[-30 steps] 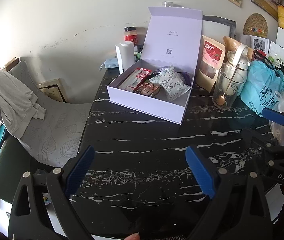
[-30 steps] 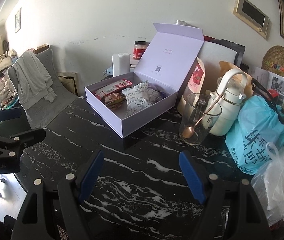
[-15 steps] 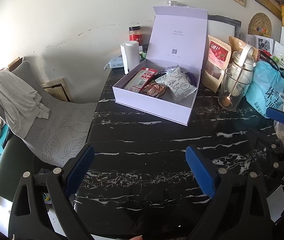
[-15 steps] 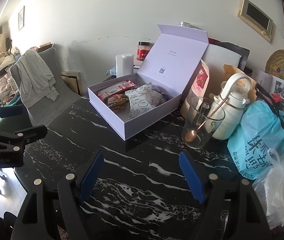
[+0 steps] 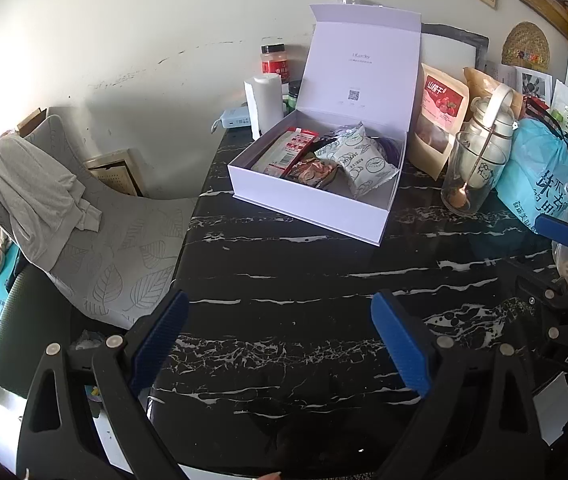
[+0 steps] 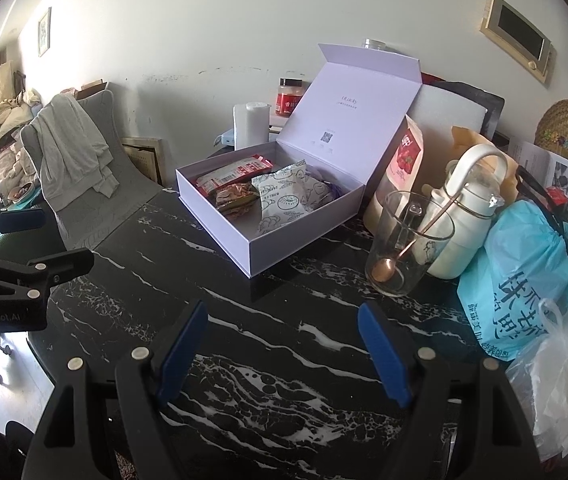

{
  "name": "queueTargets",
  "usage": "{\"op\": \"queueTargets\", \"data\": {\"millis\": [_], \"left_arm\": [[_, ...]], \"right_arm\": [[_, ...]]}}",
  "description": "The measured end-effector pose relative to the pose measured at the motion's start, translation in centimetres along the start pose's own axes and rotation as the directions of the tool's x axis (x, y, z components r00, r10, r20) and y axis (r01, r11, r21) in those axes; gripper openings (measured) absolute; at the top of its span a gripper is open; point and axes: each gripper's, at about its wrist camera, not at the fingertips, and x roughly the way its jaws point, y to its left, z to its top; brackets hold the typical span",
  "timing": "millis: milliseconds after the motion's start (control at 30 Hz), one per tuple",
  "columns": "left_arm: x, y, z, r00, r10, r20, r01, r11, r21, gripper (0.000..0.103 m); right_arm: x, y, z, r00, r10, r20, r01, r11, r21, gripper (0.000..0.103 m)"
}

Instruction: Organize objects

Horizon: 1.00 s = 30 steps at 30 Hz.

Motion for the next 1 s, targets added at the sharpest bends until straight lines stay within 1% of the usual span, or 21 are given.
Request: {"op": "queueTargets", "data": {"millis": [533, 867, 1000], "left_arm": [[-0.4, -0.1, -0.3, 1.000, 0.009, -0.001, -0.009, 1.000, 0.006, 0.092], [-1.7, -0.7, -1.3, 1.000, 0.011, 0.004, -0.011, 1.000, 0.001, 0.092], [-1.7, -1.0, -2.0, 1.000, 0.005, -0.012, -0.006, 1.000, -0.009, 0.092]], "right_arm": [[-0.5, 0.1, -0.2, 1.000, 0.000, 0.005, 0.000, 1.000, -0.007, 0.078], [-1.5, 0.1, -0.8, 1.000, 0.004, 0.014, -0.004, 1.000, -0.007, 0.078], [-1.7, 0.2, -1.3, 1.000, 0.008, 0.008, -0.008, 1.000, -0.004, 0.078]]}}
